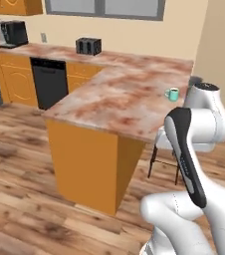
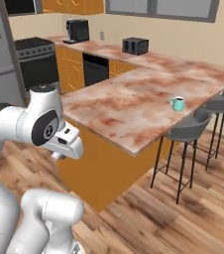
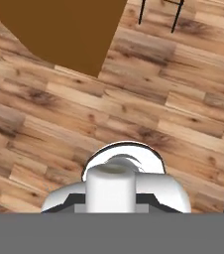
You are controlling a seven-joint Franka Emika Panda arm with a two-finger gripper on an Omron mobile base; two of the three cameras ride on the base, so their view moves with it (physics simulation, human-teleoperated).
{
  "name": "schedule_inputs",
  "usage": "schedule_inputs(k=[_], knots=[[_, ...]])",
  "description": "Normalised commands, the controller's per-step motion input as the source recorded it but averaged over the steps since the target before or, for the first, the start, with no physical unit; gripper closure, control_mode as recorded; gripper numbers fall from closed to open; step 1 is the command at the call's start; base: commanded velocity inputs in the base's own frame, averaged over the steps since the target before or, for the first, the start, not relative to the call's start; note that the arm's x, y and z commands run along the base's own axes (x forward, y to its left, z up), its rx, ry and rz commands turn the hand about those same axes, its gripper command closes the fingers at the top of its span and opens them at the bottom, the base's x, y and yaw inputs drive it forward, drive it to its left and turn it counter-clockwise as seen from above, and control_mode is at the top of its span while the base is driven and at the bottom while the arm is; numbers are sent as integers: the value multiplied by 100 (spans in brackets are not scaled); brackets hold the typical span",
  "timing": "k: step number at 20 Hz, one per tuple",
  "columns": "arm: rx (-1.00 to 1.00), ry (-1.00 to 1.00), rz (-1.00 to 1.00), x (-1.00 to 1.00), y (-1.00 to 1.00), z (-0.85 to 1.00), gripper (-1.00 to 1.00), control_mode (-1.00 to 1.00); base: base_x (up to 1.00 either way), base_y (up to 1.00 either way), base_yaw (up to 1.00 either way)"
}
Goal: Pick up the marshmallow and place it in the cup of hot chocolate on the dining counter.
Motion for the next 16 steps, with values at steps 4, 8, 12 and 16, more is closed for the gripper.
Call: schedule_inputs(k=[4, 8, 12, 16], knots=[[0, 0, 0, 0, 0, 0, 100, 100, 0, -100, 55], [0, 0, 0, 0, 0, 0, 100, 100, 0, -100, 48], [0, 0, 0, 0, 0, 0, 100, 100, 0, -100, 51], [0, 0, 0, 0, 0, 0, 100, 100, 0, -100, 53]])
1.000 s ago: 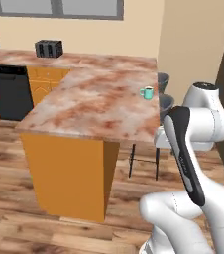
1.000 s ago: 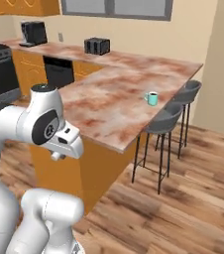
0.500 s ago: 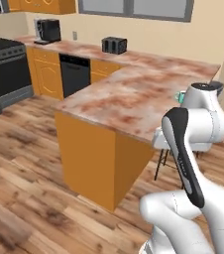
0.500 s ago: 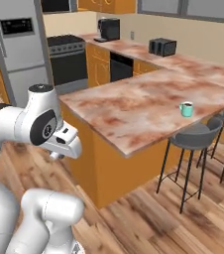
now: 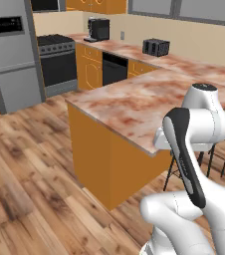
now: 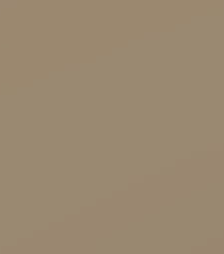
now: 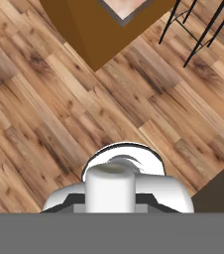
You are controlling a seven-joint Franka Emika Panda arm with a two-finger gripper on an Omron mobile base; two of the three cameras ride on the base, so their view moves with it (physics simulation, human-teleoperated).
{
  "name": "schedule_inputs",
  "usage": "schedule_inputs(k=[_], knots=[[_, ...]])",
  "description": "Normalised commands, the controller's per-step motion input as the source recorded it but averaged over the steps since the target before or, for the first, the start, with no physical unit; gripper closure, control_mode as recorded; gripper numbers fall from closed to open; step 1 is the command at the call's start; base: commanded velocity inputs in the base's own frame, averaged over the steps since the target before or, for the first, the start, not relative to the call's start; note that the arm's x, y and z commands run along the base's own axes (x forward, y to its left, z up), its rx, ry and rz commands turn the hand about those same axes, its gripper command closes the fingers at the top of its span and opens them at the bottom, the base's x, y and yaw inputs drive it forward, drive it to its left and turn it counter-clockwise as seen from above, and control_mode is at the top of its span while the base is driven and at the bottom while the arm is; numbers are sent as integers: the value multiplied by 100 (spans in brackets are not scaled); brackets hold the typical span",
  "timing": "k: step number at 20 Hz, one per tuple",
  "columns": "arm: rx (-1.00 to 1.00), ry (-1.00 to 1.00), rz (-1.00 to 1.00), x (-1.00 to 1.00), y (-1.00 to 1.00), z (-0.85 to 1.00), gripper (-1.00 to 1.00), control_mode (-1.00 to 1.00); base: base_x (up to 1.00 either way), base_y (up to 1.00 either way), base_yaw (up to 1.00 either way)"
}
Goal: Pick up the marshmallow and place it in the cup of hot chocolate on the dining counter.
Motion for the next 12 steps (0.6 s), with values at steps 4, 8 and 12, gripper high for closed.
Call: schedule_inputs(k=[4, 8, 12], knots=[[0, 0, 0, 0, 0, 0, 100, 100, 0, -100, 46], [0, 0, 0, 0, 0, 0, 100, 100, 0, -100, 42], [0, 0, 0, 0, 0, 0, 100, 100, 0, -100, 40]])
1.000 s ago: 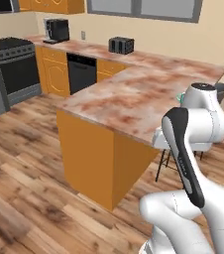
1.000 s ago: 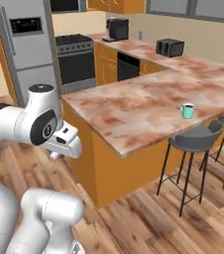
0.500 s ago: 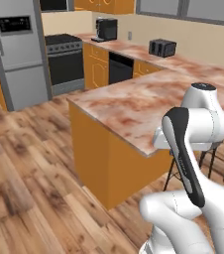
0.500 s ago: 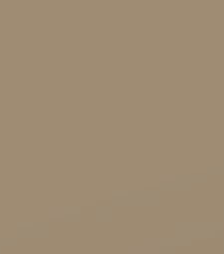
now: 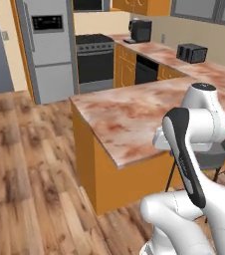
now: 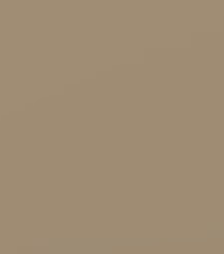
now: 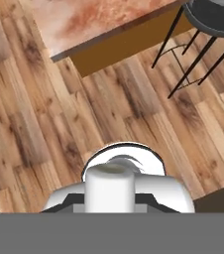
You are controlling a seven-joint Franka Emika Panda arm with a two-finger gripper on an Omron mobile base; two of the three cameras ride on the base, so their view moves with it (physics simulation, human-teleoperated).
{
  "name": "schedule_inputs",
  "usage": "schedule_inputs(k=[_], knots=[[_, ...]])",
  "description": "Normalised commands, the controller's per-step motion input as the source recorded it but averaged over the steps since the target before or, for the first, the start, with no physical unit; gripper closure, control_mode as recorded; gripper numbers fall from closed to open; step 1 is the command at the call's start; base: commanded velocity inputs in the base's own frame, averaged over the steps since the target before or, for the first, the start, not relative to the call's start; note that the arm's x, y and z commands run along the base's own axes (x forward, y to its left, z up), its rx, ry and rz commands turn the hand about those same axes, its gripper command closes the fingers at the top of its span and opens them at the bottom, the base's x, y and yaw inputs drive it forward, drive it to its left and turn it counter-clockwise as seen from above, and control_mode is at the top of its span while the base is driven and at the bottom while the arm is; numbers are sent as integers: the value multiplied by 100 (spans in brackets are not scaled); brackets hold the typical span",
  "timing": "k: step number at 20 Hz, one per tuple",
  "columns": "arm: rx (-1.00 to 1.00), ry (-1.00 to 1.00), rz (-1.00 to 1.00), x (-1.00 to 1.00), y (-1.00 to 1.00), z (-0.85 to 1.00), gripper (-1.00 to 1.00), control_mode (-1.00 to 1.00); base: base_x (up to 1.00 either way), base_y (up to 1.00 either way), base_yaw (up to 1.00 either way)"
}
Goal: Pick up the marshmallow and place it in the cup of hot chocolate on the dining counter.
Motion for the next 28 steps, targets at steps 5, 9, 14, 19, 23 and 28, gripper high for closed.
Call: schedule_inputs(k=[5, 9, 14, 19, 23, 28], knots=[[0, 0, 0, 0, 0, 0, 100, 100, 0, -100, 33], [0, 0, 0, 0, 0, 0, 100, 100, -6, -100, 25], [0, 0, 0, 0, 0, 0, 100, 100, 8, -99, 19], [0, 0, 0, 0, 0, 0, 100, 100, 50, -58, 11], [0, 0, 0, 0, 0, 0, 100, 100, 11, -28, 3], [0, 2, 0, 39, 1, -17, 100, -100, 0, 0, 0]])
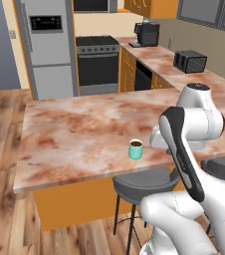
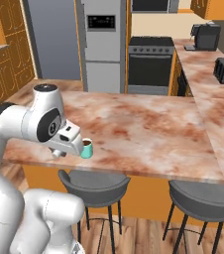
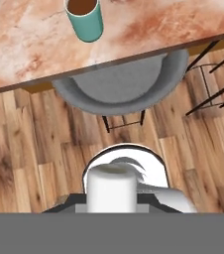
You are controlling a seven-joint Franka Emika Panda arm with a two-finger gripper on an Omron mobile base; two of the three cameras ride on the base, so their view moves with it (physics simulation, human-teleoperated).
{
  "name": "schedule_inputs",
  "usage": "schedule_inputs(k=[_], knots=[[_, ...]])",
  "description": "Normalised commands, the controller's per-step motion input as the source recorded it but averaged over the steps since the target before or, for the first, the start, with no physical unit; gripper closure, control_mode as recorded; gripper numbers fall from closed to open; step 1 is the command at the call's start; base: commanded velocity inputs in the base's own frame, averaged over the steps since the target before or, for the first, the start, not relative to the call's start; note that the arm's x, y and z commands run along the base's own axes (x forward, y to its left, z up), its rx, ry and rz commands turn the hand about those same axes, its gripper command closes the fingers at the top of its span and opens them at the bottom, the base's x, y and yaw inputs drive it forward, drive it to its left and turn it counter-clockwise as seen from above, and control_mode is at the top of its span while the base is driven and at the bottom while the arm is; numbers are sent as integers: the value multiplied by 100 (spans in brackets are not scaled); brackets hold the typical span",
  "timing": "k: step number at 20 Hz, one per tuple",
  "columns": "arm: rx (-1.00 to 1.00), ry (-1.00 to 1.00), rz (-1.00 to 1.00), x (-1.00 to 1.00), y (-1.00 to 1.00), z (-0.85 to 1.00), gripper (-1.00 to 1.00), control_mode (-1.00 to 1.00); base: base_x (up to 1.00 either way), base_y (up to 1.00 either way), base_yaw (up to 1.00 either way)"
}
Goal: Pick up the marshmallow and place it in the cup of hot chocolate on the dining counter.
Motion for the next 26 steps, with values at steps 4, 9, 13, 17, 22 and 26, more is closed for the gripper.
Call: schedule_inputs(k=[4, 9, 13, 17, 22, 26], knots=[[0, 9, 1, 100, 19, -25, 100, -100, 0, 0, 0], [0, 4, 4, 70, 1, -16, 100, -100, 0, 0, 0], [0, 5, 2, 52, 0, -17, 100, -100, 0, 0, 0], [0, 2, 0, 48, 0, -23, 100, -100, 0, 0, 0], [0, 0, 0, 50, 0, -27, 100, -100, 0, 0, 0], [0, 0, 0, 48, 0, -26, 100, -100, 0, 0, 0]])
